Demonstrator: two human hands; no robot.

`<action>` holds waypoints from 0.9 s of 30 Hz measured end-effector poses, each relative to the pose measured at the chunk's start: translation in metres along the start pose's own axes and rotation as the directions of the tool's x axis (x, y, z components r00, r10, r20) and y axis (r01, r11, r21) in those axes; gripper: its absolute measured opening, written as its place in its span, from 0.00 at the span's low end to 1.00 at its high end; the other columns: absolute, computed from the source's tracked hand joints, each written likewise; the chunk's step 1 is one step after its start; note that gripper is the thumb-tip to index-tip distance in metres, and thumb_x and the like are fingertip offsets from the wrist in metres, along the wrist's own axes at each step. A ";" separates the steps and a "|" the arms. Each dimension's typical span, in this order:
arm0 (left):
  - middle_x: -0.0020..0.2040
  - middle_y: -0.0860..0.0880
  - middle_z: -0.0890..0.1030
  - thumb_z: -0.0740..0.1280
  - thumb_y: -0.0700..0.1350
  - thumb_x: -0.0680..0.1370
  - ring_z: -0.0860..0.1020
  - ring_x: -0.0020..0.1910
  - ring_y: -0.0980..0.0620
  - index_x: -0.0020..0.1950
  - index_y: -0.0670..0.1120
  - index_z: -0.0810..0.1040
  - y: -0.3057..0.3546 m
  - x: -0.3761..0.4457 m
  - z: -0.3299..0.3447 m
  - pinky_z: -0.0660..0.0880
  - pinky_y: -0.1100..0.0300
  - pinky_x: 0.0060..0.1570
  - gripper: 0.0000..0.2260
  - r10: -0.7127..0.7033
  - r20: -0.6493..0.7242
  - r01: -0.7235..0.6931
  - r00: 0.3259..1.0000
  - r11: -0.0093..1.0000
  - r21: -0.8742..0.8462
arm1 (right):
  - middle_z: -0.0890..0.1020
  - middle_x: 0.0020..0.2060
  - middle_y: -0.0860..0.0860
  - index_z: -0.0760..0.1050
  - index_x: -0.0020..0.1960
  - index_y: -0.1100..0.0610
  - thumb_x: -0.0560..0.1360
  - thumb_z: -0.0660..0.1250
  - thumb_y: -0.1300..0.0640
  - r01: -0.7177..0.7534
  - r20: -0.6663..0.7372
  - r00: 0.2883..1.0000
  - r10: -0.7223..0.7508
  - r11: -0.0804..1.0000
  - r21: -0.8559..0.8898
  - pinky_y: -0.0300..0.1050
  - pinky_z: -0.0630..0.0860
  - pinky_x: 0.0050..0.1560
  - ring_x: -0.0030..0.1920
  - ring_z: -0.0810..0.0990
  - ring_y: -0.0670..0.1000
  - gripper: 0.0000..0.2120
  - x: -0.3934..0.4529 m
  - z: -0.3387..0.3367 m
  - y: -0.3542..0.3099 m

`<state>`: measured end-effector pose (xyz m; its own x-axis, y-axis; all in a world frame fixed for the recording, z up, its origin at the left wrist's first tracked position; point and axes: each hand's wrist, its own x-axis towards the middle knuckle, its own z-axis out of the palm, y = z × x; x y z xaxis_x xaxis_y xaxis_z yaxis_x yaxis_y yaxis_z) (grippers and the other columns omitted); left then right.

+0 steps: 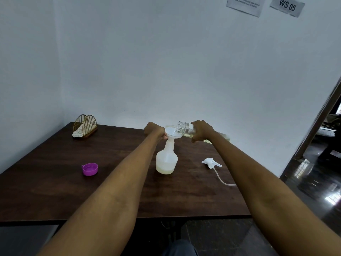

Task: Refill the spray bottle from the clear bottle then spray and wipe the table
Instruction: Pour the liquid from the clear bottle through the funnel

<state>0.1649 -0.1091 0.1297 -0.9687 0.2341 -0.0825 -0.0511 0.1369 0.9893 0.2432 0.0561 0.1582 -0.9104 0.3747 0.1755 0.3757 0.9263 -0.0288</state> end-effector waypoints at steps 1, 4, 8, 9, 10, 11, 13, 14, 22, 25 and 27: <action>0.31 0.43 0.77 0.67 0.29 0.73 0.71 0.11 0.56 0.39 0.36 0.75 0.000 0.000 0.000 0.74 0.67 0.19 0.05 -0.001 0.002 0.001 1.000 1.000 0.000 | 0.78 0.49 0.53 0.73 0.52 0.60 0.62 0.75 0.59 0.001 0.001 1.000 -0.001 1.000 -0.001 0.43 0.67 0.41 0.53 0.76 0.56 0.20 0.000 0.000 0.000; 0.30 0.44 0.77 0.67 0.30 0.73 0.72 0.11 0.57 0.35 0.37 0.74 0.000 0.001 0.000 0.76 0.66 0.24 0.08 -0.001 0.006 0.001 1.000 1.000 0.006 | 0.79 0.50 0.54 0.73 0.49 0.59 0.62 0.75 0.59 0.005 0.002 1.000 -0.005 1.000 -0.003 0.43 0.67 0.40 0.52 0.77 0.56 0.18 0.000 0.000 0.000; 0.30 0.43 0.76 0.67 0.30 0.73 0.72 0.11 0.56 0.38 0.37 0.75 0.001 0.000 0.000 0.74 0.67 0.18 0.06 -0.005 0.012 0.005 1.000 1.000 -0.003 | 0.78 0.52 0.54 0.73 0.53 0.60 0.63 0.75 0.59 -0.004 -0.003 1.000 0.004 1.000 -0.002 0.44 0.67 0.42 0.54 0.76 0.56 0.21 0.000 0.000 -0.001; 0.31 0.43 0.76 0.67 0.29 0.73 0.72 0.11 0.56 0.39 0.37 0.75 0.002 0.000 0.000 0.73 0.67 0.17 0.05 -0.007 0.012 0.007 1.000 1.000 -0.005 | 0.78 0.52 0.53 0.73 0.54 0.60 0.63 0.75 0.59 -0.005 -0.002 1.000 0.005 1.000 -0.003 0.44 0.67 0.42 0.55 0.76 0.56 0.22 0.001 -0.001 -0.001; 0.31 0.43 0.76 0.67 0.29 0.73 0.72 0.11 0.56 0.40 0.37 0.75 0.002 0.000 0.000 0.73 0.67 0.17 0.05 -0.010 0.014 0.010 1.000 1.000 -0.006 | 0.78 0.53 0.53 0.73 0.54 0.60 0.63 0.75 0.60 -0.006 -0.001 1.000 0.006 1.000 -0.005 0.44 0.67 0.42 0.55 0.76 0.55 0.22 0.001 -0.001 -0.001; 0.30 0.44 0.76 0.67 0.29 0.74 0.72 0.11 0.56 0.41 0.36 0.76 0.002 0.000 0.000 0.73 0.67 0.17 0.04 -0.009 0.016 0.009 1.000 1.000 -0.007 | 0.78 0.53 0.53 0.73 0.53 0.59 0.62 0.75 0.60 -0.007 0.000 1.000 0.007 1.000 -0.008 0.44 0.67 0.42 0.54 0.76 0.55 0.21 0.001 -0.001 -0.001; 0.30 0.44 0.76 0.65 0.30 0.74 0.71 0.11 0.56 0.45 0.35 0.77 0.002 0.000 0.001 0.73 0.67 0.18 0.03 -0.007 0.014 0.007 1.000 1.000 -0.014 | 0.78 0.52 0.54 0.73 0.53 0.60 0.63 0.75 0.60 -0.006 -0.001 1.000 0.006 1.000 -0.012 0.44 0.67 0.42 0.54 0.76 0.56 0.21 0.001 -0.002 -0.001; 0.29 0.44 0.76 0.65 0.30 0.74 0.71 0.11 0.56 0.47 0.35 0.77 0.002 0.000 0.001 0.73 0.67 0.17 0.04 -0.005 0.013 0.006 1.000 1.000 -0.015 | 0.78 0.53 0.54 0.73 0.53 0.60 0.63 0.75 0.60 -0.005 -0.001 1.000 0.005 1.000 -0.012 0.44 0.67 0.42 0.55 0.76 0.56 0.21 0.001 -0.003 -0.002; 0.34 0.43 0.80 0.65 0.30 0.75 0.72 0.11 0.57 0.51 0.32 0.78 -0.001 0.003 0.002 0.74 0.67 0.19 0.06 0.006 0.009 -0.006 1.000 1.000 -0.017 | 0.79 0.51 0.53 0.73 0.51 0.59 0.62 0.75 0.60 -0.005 -0.005 1.000 0.005 1.000 -0.017 0.44 0.67 0.41 0.53 0.76 0.55 0.20 0.003 -0.001 -0.002; 0.30 0.45 0.76 0.65 0.30 0.74 0.72 0.12 0.57 0.45 0.35 0.77 0.000 0.004 0.002 0.76 0.66 0.23 0.03 -0.006 0.014 0.006 1.000 1.000 -0.025 | 0.78 0.48 0.54 0.72 0.48 0.58 0.62 0.75 0.60 -0.007 0.000 1.000 0.007 1.000 -0.013 0.44 0.67 0.40 0.52 0.77 0.56 0.18 0.002 -0.002 -0.002; 0.29 0.45 0.76 0.65 0.30 0.74 0.72 0.12 0.57 0.38 0.36 0.75 -0.001 0.006 0.002 0.77 0.64 0.27 0.06 -0.010 0.011 0.010 1.000 1.000 -0.024 | 0.78 0.48 0.53 0.71 0.47 0.57 0.62 0.75 0.60 -0.003 0.003 1.000 0.003 1.000 -0.011 0.44 0.67 0.40 0.53 0.76 0.56 0.18 0.002 -0.002 -0.003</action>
<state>0.1600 -0.1065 0.1276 -0.9655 0.2431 -0.0932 -0.0665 0.1159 0.9910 0.2406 0.0542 0.1604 -0.9096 0.3780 0.1723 0.3807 0.9245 -0.0188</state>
